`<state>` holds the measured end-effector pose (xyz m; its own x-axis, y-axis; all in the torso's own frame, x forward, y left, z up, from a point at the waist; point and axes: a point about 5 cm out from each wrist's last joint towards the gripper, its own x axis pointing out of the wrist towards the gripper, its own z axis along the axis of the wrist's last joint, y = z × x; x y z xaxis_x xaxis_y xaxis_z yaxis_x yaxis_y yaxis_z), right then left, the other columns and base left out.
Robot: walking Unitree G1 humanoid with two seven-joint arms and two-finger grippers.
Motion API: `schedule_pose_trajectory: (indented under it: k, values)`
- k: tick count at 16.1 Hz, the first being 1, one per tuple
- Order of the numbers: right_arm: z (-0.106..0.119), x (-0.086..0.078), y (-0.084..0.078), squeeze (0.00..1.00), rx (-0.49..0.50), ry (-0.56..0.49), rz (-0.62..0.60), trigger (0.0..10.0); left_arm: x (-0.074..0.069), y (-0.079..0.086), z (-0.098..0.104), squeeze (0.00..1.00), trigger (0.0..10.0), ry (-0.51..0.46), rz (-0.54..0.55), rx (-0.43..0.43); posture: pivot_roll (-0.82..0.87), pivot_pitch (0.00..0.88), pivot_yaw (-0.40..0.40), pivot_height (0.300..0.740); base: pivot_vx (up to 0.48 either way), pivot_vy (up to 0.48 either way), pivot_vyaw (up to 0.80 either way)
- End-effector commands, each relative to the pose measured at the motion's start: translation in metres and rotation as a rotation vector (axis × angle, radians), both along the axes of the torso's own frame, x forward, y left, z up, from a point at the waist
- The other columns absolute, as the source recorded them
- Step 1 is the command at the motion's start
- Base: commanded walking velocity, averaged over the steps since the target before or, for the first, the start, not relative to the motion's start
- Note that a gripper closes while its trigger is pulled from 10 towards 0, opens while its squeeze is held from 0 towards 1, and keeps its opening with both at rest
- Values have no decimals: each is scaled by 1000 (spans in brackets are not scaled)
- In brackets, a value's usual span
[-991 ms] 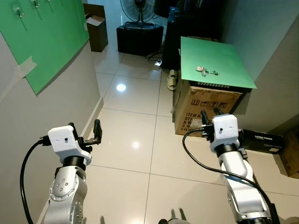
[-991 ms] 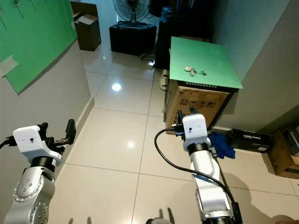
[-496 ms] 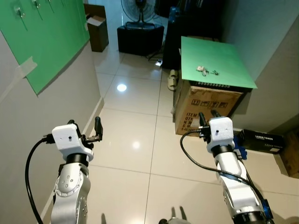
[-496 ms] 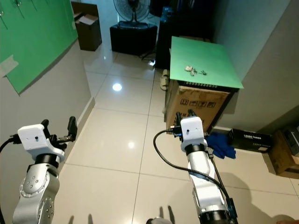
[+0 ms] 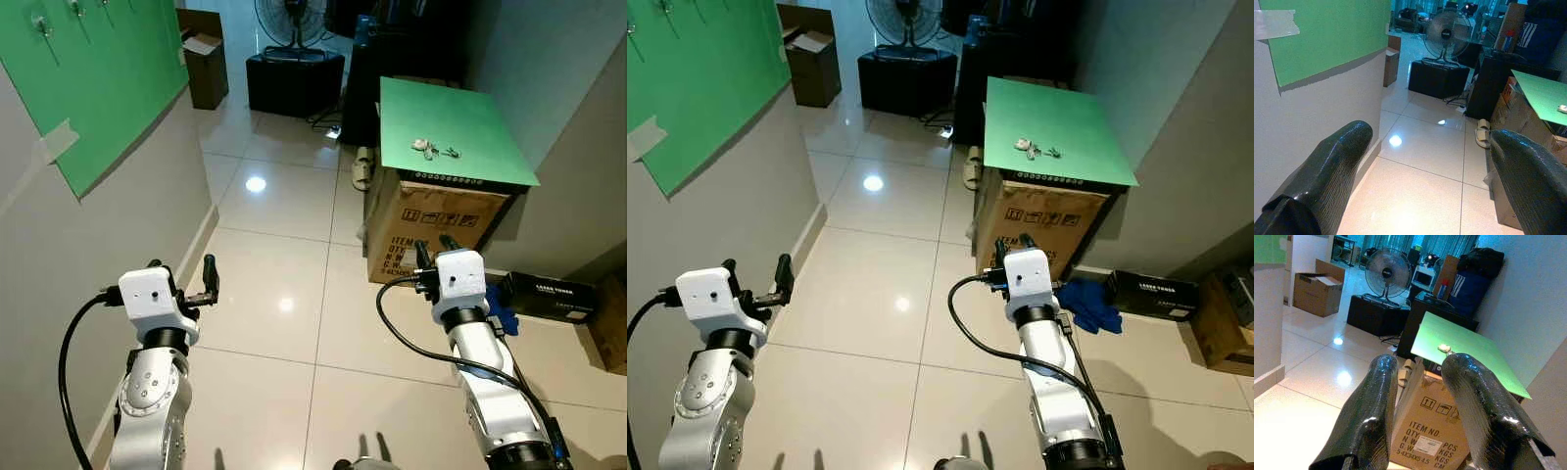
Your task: Hang keys on a hook
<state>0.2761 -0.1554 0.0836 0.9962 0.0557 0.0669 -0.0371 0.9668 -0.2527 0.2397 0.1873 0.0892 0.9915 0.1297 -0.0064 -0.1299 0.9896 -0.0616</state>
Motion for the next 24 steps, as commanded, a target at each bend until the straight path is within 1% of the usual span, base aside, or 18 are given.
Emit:
schedule_pose_trajectory:
  k: [1,2,3,4,5,6,8,9,10,11,13,16,21,22,24]
  values:
    - [0,4,-4,0,14,14,-20,10000,-1,-4,-5,0,10000,26,-22,5,-59,0,-28,740,0,0,0]
    - [-3,4,-4,0,33,35,-27,10000,-1,-4,-6,0,10000,35,-22,0,-57,0,-30,740,0,0,0]
    - [-3,4,-4,0,21,24,-20,10000,-1,-4,-6,0,10000,30,-23,1,-57,0,-30,740,0,0,0]
    - [-3,4,-4,0,35,27,-17,10000,-1,-4,-7,0,10000,36,-27,-2,-57,0,-30,740,0,0,0]
    - [-6,4,-1,0,58,52,-13,10000,0,-6,-10,0,10000,53,-38,2,-51,0,-29,740,0,0,0]
    - [-10,5,1,0,102,85,-21,10000,2,-8,-11,0,10000,64,-47,2,-50,0,-25,740,0,0,0]
    - [-10,6,5,0,93,89,14,10000,2,-7,-12,0,10000,72,-44,-9,-47,0,-26,740,0,0,0]
    - [-16,6,4,0,99,122,8,10000,2,-6,-12,0,10000,66,-41,-17,-38,0,-30,740,0,0,0]
    - [-22,7,2,0,142,171,-17,10000,2,-7,-16,0,10000,85,-41,-29,-38,0,-30,740,0,0,0]
    - [-22,6,4,0,115,162,10,10000,2,-9,-20,0,10000,101,-40,-32,-40,0,-33,740,0,0,0]
    - [-18,7,4,0,92,140,19,10000,3,-8,-21,0,10000,101,-38,-31,-42,0,-35,740,0,0,0]
    - [-18,8,2,0,92,143,16,10000,3,-8,-23,0,10000,111,-38,-31,-44,0,-35,740,0,0,0]
    - [-19,8,7,0,68,157,43,10000,5,-9,-24,0,10000,117,-45,-18,-50,0,-31,740,0,0,0]
    - [-19,7,8,0,88,157,42,10000,5,-9,-23,0,10000,116,-47,-15,-50,0,-31,740,0,0,-781]
    - [-19,7,8,0,86,157,42,10000,7,-7,-23,0,10000,115,-44,-7,-50,0,-30,740,0,0,-781]
